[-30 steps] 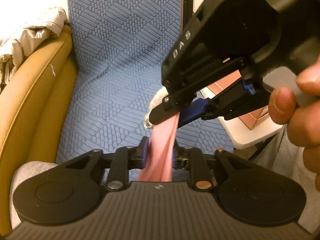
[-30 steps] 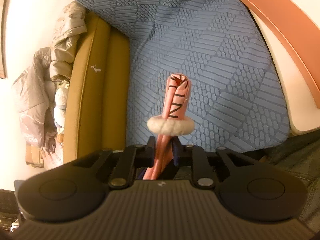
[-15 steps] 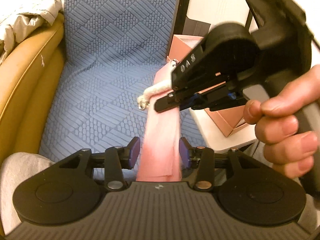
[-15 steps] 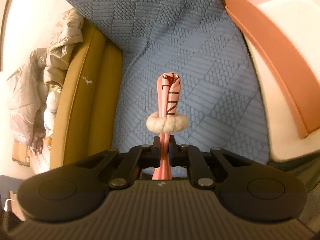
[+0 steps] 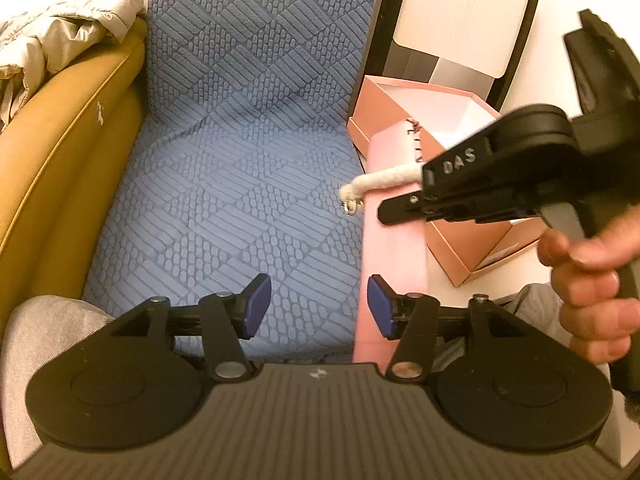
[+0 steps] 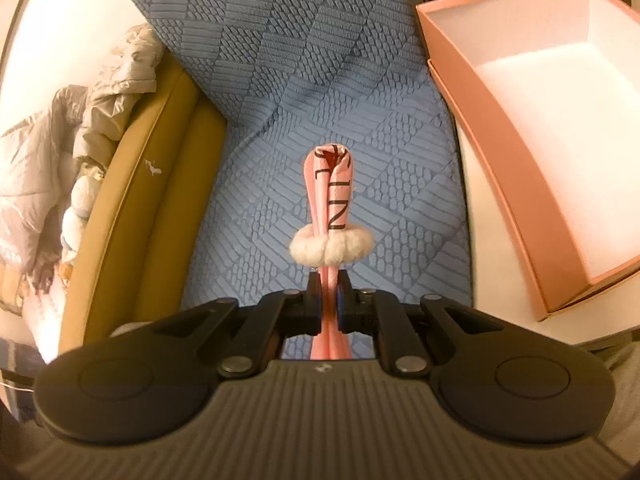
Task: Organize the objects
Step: 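Carry the tied strip over the box with the right tool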
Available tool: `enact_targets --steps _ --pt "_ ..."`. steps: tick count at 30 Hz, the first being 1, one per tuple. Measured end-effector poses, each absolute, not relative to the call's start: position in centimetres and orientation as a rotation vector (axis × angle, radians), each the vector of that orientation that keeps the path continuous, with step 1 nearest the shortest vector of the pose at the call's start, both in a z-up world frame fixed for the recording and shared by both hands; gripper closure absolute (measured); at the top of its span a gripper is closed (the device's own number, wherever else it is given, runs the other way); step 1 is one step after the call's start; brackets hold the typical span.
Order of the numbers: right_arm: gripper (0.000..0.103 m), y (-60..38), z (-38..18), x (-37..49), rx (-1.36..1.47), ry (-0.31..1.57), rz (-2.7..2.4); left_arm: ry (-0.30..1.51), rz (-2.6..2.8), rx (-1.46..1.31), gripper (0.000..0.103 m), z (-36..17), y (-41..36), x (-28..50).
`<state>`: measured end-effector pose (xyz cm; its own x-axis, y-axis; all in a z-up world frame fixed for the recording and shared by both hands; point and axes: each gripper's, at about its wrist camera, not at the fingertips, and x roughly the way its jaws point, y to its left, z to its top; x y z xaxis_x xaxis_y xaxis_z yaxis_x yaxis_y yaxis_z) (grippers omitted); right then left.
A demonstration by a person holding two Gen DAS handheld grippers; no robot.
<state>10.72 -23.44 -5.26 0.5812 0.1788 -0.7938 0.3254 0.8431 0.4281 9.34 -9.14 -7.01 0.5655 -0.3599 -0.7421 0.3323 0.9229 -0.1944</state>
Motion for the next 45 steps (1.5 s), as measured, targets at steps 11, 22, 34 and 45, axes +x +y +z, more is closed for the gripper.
enact_targets --steps 11,22,34,45 --pt "0.093 -23.5 -2.9 7.4 0.497 0.912 -0.098 0.946 -0.352 -0.113 0.022 -6.8 -9.2 10.0" --pt "0.093 -25.2 0.2 5.2 0.482 0.889 -0.106 0.99 -0.284 -0.16 0.005 -3.6 -9.9 10.8" --pt "0.093 -27.3 3.4 5.4 0.496 0.874 -0.081 1.029 -0.287 -0.177 0.004 -1.5 -11.8 11.5" --pt "0.093 -30.0 6.1 6.1 0.51 0.854 -0.059 1.025 -0.295 -0.152 0.003 0.9 -14.7 13.1"
